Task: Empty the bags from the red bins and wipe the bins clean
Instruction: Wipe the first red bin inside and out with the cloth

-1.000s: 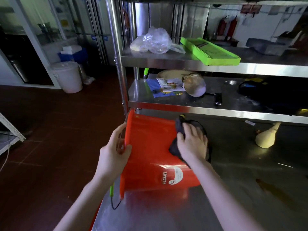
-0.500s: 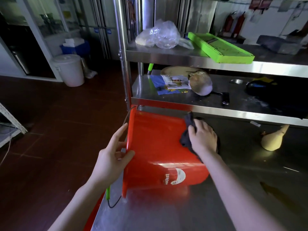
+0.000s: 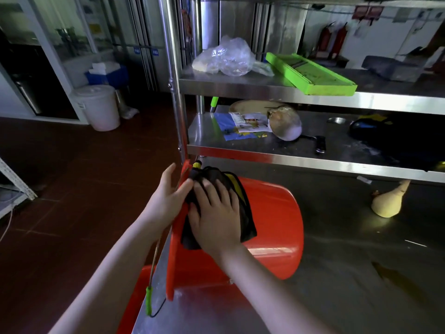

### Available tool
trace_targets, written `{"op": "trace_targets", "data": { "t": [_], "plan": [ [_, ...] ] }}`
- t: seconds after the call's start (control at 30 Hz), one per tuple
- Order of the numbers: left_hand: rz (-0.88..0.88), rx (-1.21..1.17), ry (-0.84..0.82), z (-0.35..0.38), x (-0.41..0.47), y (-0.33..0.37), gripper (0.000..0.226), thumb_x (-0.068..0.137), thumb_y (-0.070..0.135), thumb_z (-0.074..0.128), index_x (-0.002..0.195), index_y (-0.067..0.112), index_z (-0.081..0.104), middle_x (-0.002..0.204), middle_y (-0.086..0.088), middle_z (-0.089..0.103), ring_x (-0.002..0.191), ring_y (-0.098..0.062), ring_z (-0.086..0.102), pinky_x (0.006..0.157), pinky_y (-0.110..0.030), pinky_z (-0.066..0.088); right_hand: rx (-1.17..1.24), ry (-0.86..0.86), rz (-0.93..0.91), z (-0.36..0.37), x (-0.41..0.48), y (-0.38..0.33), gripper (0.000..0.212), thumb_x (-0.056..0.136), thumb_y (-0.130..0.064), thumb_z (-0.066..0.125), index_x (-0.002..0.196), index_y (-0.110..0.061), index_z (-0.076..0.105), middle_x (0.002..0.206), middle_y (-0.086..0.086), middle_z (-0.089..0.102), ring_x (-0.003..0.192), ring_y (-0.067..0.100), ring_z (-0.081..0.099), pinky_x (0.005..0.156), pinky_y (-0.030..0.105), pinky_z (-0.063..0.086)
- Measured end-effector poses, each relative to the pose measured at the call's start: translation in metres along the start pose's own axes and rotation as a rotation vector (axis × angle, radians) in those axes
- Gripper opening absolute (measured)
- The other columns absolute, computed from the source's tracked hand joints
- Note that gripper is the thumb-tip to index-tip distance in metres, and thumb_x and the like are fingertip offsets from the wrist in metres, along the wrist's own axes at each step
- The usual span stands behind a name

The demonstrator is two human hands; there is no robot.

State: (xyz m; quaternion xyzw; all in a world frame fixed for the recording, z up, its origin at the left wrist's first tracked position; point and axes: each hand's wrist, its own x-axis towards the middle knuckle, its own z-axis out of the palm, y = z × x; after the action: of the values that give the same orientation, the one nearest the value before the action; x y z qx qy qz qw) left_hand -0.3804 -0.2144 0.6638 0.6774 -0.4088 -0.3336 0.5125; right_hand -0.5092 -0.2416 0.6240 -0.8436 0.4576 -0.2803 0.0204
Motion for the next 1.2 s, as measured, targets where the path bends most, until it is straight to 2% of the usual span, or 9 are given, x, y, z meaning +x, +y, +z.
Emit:
{"op": "trace_targets", "data": {
  "t": [0.17,0.3,0.4,0.5,0.63,0.73,0.87,1.03,1.2],
  "plan": [
    [0.044,0.311,0.156,0.020,0.014,0.006,0.059,0.092,0.040,0.060,0.146,0.031,0.038,0.132,0.000,0.058,0.114,-0.018,0.057,0.086,-0.024,0.041,0.049,-0.019,-0.048,-0.012,-0.006,0.047,0.051,0.091,-0.040,0.041,0.137,-0.023,0.053,0.142,-0.001,0.052,0.131,0.027,0.047,0.110,0.046,0.035],
    [0.109,0.201,0.093,0.008,-0.011,-0.007,0.061,0.095,0.037,0.059,0.149,0.033,0.032,0.110,0.022,0.059,0.085,0.015,0.060,0.066,-0.006,0.049,-0.043,-0.070,0.324,-0.034,0.010,0.128,0.044,0.093,-0.037,0.039,0.130,-0.023,0.058,0.135,0.001,0.059,0.120,0.028,0.054,0.103,0.039,0.039],
    [0.186,0.206,0.128,0.021,-0.031,-0.015,0.058,0.095,0.032,0.060,0.146,0.040,0.034,0.087,0.023,0.065,0.070,0.002,0.066,0.060,-0.017,0.056,0.001,-0.209,0.539,-0.038,0.024,0.145,0.043,0.096,-0.040,0.036,0.135,-0.029,0.049,0.140,0.000,0.051,0.127,0.027,0.046,0.106,0.041,0.035],
    [0.251,0.242,0.152,0.022,-0.035,-0.020,0.052,0.096,0.032,0.057,0.143,0.041,0.040,0.072,0.013,0.068,0.059,-0.019,0.064,0.056,-0.029,0.053,-0.015,-0.095,0.306,-0.027,0.030,0.092,0.043,0.092,-0.039,0.041,0.132,-0.030,0.053,0.136,-0.003,0.056,0.122,0.025,0.051,0.104,0.037,0.036],
    [0.292,0.270,0.133,0.012,-0.029,-0.028,0.048,0.099,0.033,0.049,0.145,0.041,0.038,0.089,0.018,0.068,0.067,-0.003,0.063,0.055,-0.011,0.046,0.033,-0.049,-0.059,-0.011,0.019,0.020,0.053,0.090,-0.041,0.040,0.138,-0.023,0.052,0.144,-0.001,0.050,0.132,0.029,0.045,0.109,0.046,0.035],
    [0.309,0.249,0.127,0.011,-0.034,-0.035,0.047,0.096,0.043,0.045,0.142,0.047,0.037,0.076,0.014,0.068,0.047,-0.008,0.057,0.043,-0.020,0.046,0.043,-0.017,-0.118,-0.012,0.013,0.038,0.051,0.092,-0.042,0.042,0.137,-0.022,0.054,0.143,0.000,0.051,0.132,0.028,0.046,0.110,0.046,0.035],
    [0.264,0.170,0.106,0.013,-0.042,-0.038,0.047,0.095,0.045,0.047,0.136,0.062,0.034,0.074,-0.009,0.066,0.058,-0.036,0.064,0.045,-0.046,0.055,-0.006,0.035,0.169,-0.027,0.006,0.110,0.048,0.090,-0.041,0.040,0.128,-0.020,0.062,0.131,0.004,0.061,0.117,0.030,0.058,0.100,0.041,0.043],
    [0.292,0.169,0.097,0.011,-0.053,-0.041,0.048,0.092,0.045,0.046,0.136,0.062,0.034,0.074,-0.023,0.060,0.055,-0.043,0.057,0.044,-0.050,0.053,0.090,-0.249,0.620,-0.045,0.023,0.164,0.040,0.096,-0.041,0.035,0.130,-0.030,0.052,0.139,0.004,0.052,0.121,0.034,0.051,0.099,0.040,0.039],
    [0.254,0.165,0.051,0.003,-0.052,-0.046,0.046,0.093,0.044,0.050,0.133,0.061,0.036,0.085,-0.003,0.070,0.067,-0.036,0.068,0.061,-0.051,0.059,0.061,-0.130,0.128,-0.020,0.044,0.048,0.041,0.090,-0.040,0.044,0.126,-0.026,0.057,0.132,-0.001,0.058,0.119,0.028,0.054,0.099,0.039,0.042]
  ]
}}
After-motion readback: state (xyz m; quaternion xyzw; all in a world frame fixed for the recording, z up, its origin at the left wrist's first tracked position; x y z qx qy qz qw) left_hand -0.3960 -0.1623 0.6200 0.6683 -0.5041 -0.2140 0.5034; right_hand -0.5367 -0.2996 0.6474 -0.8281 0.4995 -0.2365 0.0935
